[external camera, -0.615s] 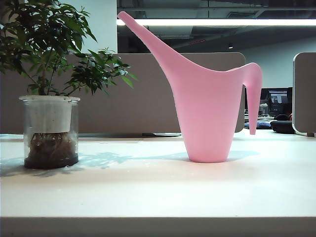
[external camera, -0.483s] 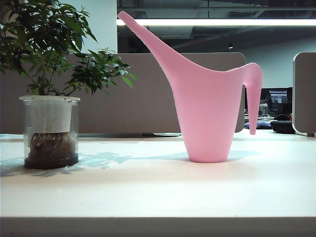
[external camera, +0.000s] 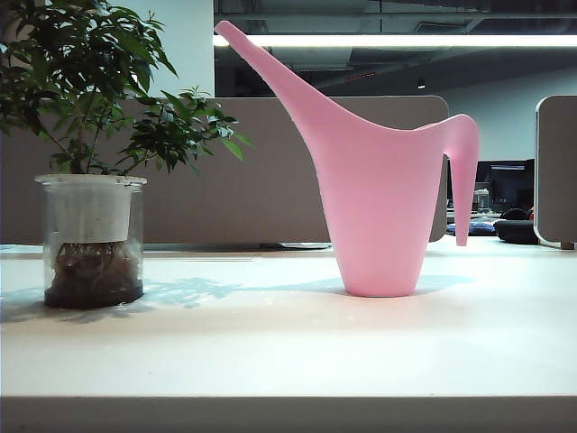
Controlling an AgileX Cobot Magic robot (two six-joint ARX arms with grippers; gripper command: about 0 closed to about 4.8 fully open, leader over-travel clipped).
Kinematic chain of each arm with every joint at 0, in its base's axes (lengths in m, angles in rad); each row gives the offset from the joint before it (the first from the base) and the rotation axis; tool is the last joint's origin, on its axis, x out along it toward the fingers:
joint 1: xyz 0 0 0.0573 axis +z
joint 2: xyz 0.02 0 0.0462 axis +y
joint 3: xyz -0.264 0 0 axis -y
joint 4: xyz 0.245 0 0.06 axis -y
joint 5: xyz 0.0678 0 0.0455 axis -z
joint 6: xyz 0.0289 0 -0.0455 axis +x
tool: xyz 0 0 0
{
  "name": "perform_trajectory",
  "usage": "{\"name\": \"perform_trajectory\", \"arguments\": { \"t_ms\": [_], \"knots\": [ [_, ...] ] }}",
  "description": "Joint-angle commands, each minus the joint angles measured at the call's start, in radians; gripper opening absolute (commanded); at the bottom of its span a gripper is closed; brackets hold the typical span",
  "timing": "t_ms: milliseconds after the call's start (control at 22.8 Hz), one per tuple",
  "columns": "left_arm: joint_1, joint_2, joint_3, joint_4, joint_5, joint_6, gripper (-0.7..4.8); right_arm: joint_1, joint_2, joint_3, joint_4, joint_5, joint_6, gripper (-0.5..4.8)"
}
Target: Pick up the watering can from the table, water the potted plant, and put the can back.
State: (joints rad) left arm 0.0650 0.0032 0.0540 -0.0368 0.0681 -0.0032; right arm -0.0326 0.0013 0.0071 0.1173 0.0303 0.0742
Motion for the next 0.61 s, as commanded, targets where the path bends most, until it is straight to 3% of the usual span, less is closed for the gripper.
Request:
{"name": "perform_trajectory", "arguments": {
  "t_ms": [44,132,263,395,483,615],
  "knots": [
    [0.002,0.003,0.122,0.103,0.006,-0.114,-0.05,0.0,-0.002,0.05,0.167,0.054,0.182,-0.02],
    [0.001,0.02,0.214,0.062,0.028,-0.117,-0.05,0.0,-0.001,0.13,0.114,0.026,0.183,-0.02],
    [-0.017,0.161,0.489,-0.159,0.09,-0.081,-0.05,0.0,0.064,0.386,-0.136,0.012,0.107,-0.02],
    [-0.121,0.315,0.687,-0.271,0.097,-0.015,-0.05,0.0,0.196,0.581,-0.238,0.018,0.0,-0.02],
    [-0.208,0.417,0.818,-0.426,0.103,0.01,-0.05,0.0,0.315,0.704,-0.282,0.019,-0.027,-0.02],
    [-0.265,0.51,0.929,-0.58,0.119,0.023,-0.05,0.001,0.451,0.808,-0.37,0.019,-0.09,-0.02]
  ]
}}
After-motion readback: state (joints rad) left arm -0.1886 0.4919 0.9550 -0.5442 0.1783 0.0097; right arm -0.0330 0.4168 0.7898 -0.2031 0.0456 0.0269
